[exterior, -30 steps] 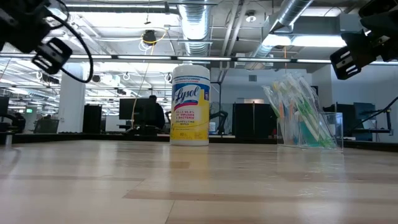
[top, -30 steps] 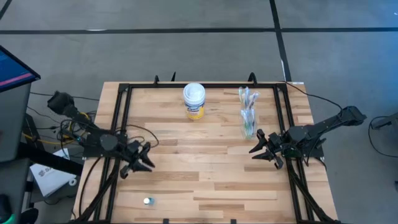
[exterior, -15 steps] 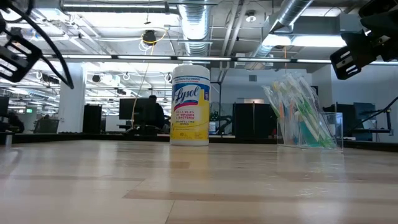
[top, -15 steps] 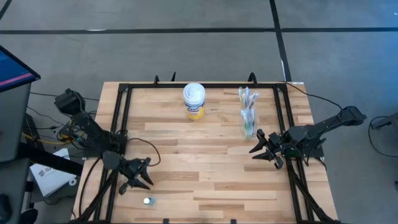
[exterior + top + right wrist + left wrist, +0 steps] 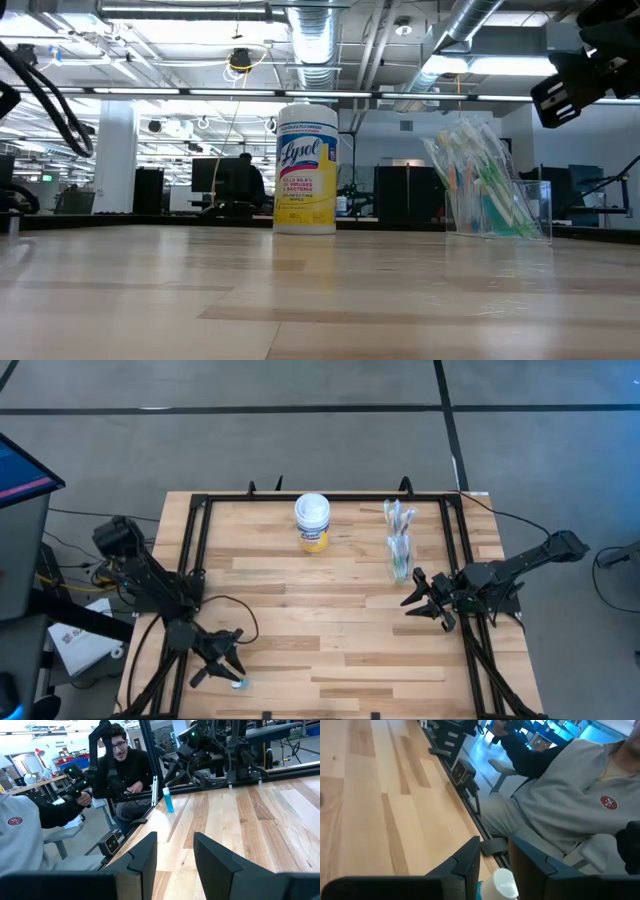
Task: Pick & Place toothbrushing station
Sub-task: Put the mouthwash into the transparent organizer
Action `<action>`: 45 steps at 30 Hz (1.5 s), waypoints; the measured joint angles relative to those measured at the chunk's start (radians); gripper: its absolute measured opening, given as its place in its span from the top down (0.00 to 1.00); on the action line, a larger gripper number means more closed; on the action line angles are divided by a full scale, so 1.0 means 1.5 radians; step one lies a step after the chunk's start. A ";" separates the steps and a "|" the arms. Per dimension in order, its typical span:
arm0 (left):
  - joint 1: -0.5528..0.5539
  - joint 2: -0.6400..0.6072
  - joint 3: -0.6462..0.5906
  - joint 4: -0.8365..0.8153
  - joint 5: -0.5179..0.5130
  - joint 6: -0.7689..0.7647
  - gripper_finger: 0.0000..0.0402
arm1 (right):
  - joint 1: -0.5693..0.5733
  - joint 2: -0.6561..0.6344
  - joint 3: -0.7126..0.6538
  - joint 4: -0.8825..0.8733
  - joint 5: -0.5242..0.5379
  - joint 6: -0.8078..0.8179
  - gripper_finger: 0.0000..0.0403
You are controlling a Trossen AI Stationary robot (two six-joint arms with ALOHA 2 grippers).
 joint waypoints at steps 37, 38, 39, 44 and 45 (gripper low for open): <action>-0.050 0.138 0.001 0.093 -0.046 0.075 0.60 | 0.000 0.000 0.000 -0.003 0.000 0.000 0.71; -0.050 0.145 0.003 0.095 -0.047 0.075 0.60 | 0.000 0.000 0.000 -0.003 0.000 0.000 0.71; -0.050 0.154 0.008 0.098 -0.053 0.075 0.60 | 0.000 0.000 0.000 -0.003 0.000 0.000 0.71; -0.050 0.194 0.033 0.097 -0.064 0.075 0.62 | 0.000 0.000 0.000 -0.001 0.002 0.000 0.71; -0.050 0.199 0.035 0.091 -0.061 0.075 0.62 | 0.000 0.000 0.000 0.001 0.003 0.000 0.71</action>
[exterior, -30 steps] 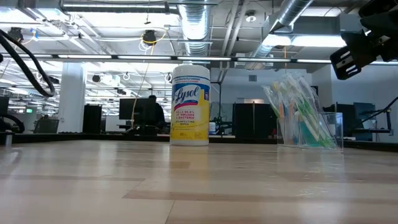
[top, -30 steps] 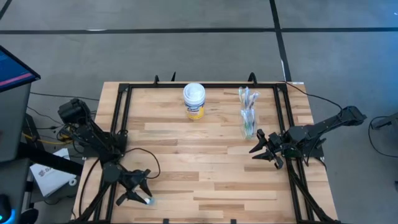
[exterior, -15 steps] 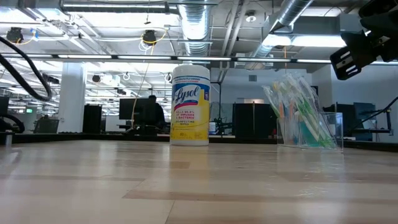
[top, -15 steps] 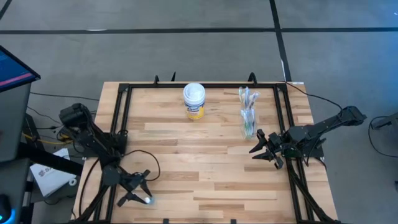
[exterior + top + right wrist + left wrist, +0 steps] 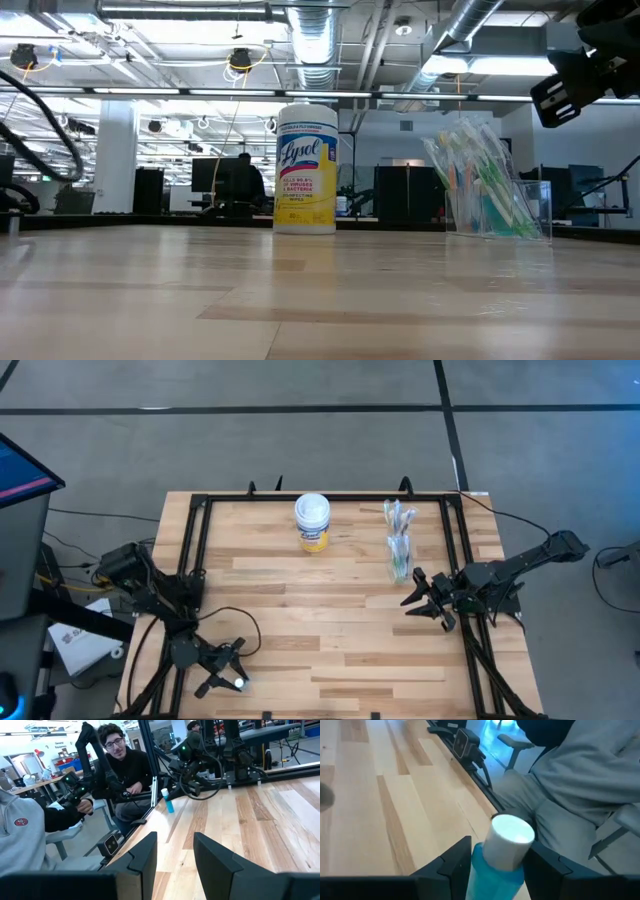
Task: Pick & Place toothbrushing station
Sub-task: Put the mouthwash into the transparent organizer
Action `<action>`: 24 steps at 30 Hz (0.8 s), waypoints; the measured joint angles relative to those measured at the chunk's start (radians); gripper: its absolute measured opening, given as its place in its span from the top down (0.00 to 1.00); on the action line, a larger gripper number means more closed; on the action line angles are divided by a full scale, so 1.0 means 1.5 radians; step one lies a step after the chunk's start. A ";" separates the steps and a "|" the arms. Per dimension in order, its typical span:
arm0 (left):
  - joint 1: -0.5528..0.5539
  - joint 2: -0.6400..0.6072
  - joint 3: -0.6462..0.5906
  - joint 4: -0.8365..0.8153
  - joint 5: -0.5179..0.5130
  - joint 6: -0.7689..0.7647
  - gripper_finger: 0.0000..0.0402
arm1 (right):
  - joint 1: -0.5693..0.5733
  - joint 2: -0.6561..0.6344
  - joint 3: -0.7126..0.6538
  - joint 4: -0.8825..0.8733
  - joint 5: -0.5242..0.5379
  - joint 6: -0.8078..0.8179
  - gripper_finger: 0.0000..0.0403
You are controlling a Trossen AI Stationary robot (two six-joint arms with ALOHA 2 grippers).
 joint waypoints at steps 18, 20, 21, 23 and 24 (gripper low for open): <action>0.005 0.005 0.005 0.009 -0.170 0.014 0.78 | -0.037 0.000 0.000 0.012 0.023 -0.005 0.71; 0.017 0.005 0.009 0.010 -0.187 0.012 0.78 | -0.042 0.000 0.000 0.013 0.023 -0.010 0.71; 0.026 0.005 0.014 0.011 -0.194 0.012 0.78 | -0.044 0.000 0.000 0.013 0.022 -0.020 0.71; 0.054 0.005 0.027 0.013 -0.202 0.012 0.78 | -0.047 0.000 0.000 0.013 0.022 -0.037 0.71; 0.071 0.005 0.035 0.013 -0.203 0.012 0.78 | -0.047 0.000 0.000 0.013 0.022 -0.040 0.71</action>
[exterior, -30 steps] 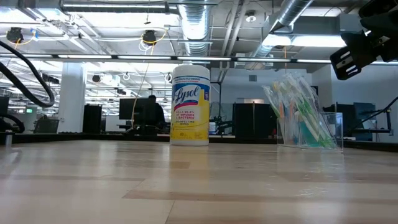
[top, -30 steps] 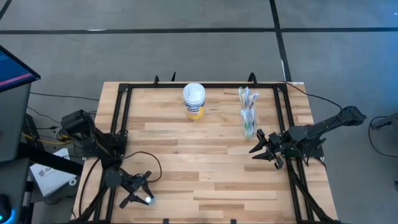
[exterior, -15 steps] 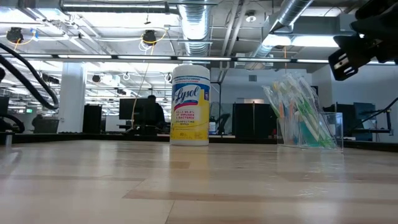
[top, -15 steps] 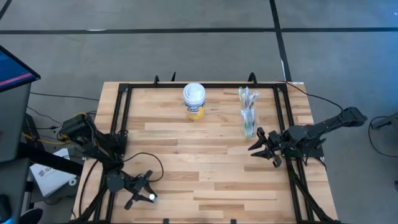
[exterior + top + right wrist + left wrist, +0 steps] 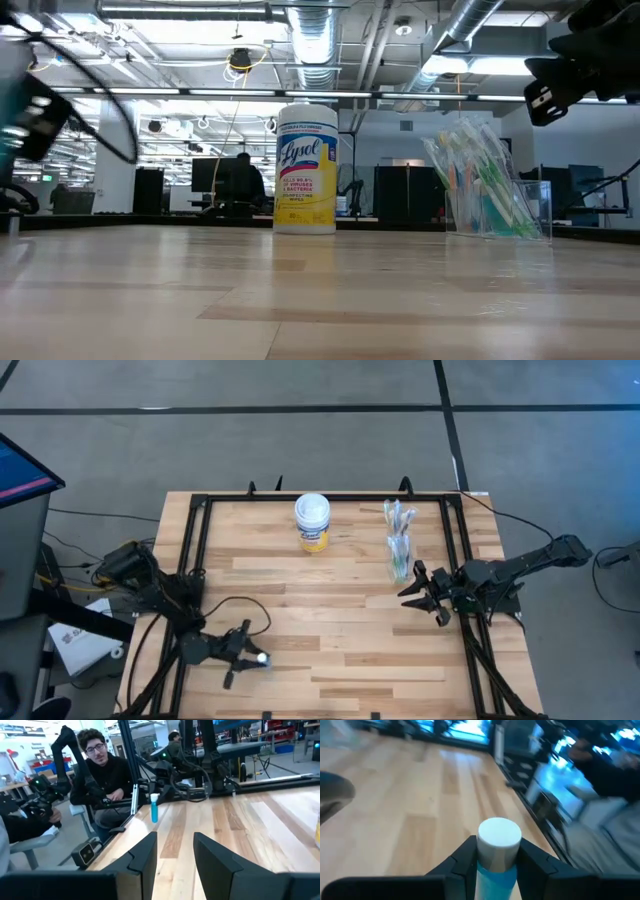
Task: Pick & Place toothbrushing station
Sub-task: Put the mouthwash into the transparent organizer
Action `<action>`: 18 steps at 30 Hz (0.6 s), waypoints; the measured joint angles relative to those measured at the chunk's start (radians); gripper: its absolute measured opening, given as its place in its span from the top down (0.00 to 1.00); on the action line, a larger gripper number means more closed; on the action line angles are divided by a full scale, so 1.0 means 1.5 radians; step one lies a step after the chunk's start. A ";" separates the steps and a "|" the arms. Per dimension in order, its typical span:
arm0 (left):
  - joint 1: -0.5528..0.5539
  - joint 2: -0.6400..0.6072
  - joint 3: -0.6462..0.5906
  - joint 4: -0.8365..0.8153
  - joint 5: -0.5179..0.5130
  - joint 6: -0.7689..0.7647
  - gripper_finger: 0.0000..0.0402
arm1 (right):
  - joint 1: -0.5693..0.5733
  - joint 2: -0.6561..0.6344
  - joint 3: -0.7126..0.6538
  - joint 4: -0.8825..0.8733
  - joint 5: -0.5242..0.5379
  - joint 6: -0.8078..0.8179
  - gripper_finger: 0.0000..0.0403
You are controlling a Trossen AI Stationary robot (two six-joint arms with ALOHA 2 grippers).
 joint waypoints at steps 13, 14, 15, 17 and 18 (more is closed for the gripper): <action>0.295 0.000 0.135 -0.036 0.250 0.080 0.78 | 0.000 0.000 0.000 0.072 -0.004 0.012 0.71; 0.313 0.000 0.151 -0.059 0.267 0.085 0.78 | 0.000 0.000 0.000 0.072 -0.002 0.011 0.71; 0.332 0.000 0.171 -0.091 0.284 0.087 0.78 | 0.000 0.001 0.000 0.072 0.002 0.011 0.71; 0.367 0.000 0.212 -0.163 0.317 0.087 0.78 | 0.001 0.013 0.000 0.077 0.014 0.012 0.71; 0.383 0.000 0.233 -0.199 0.332 0.088 0.78 | 0.000 0.020 0.000 0.080 0.019 0.012 0.71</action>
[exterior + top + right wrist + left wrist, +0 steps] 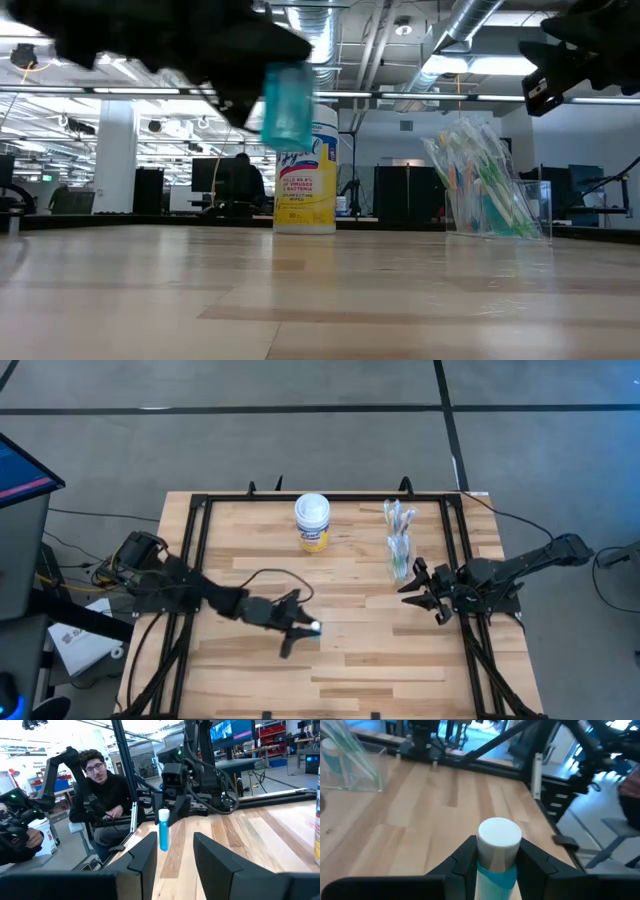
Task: Pick & Place toothbrushing station
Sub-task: Put the mouthwash into the transparent organizer
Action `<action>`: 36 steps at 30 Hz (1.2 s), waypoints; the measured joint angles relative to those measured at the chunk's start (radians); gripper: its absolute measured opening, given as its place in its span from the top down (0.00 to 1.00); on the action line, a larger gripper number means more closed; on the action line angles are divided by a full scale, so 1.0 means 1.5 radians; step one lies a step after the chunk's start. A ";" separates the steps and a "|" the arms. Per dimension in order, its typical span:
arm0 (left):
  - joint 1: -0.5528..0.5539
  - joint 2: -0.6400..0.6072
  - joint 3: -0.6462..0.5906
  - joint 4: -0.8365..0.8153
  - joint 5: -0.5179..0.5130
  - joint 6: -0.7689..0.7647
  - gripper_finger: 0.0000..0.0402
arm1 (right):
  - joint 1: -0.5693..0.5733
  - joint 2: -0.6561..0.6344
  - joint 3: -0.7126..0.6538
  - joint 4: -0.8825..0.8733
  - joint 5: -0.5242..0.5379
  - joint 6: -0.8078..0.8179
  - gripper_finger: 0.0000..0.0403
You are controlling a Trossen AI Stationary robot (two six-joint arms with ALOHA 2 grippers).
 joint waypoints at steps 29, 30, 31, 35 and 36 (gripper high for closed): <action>0.137 0.000 0.204 -0.123 0.073 0.145 0.78 | -0.013 0.451 0.229 0.107 0.002 -0.084 0.71; 0.137 0.000 0.204 -0.123 0.074 0.145 0.78 | -0.016 0.467 0.239 0.107 0.002 -0.093 0.71; 0.136 0.000 0.204 -0.123 0.079 0.145 0.78 | -0.020 0.481 0.247 0.108 0.002 -0.100 0.71; 0.134 0.000 0.204 -0.123 0.091 0.145 0.78 | -0.033 0.527 0.272 0.111 -0.012 -0.106 0.71; 0.134 0.000 0.204 -0.124 0.091 0.145 0.78 | -0.035 0.537 0.278 0.118 -0.019 -0.108 0.71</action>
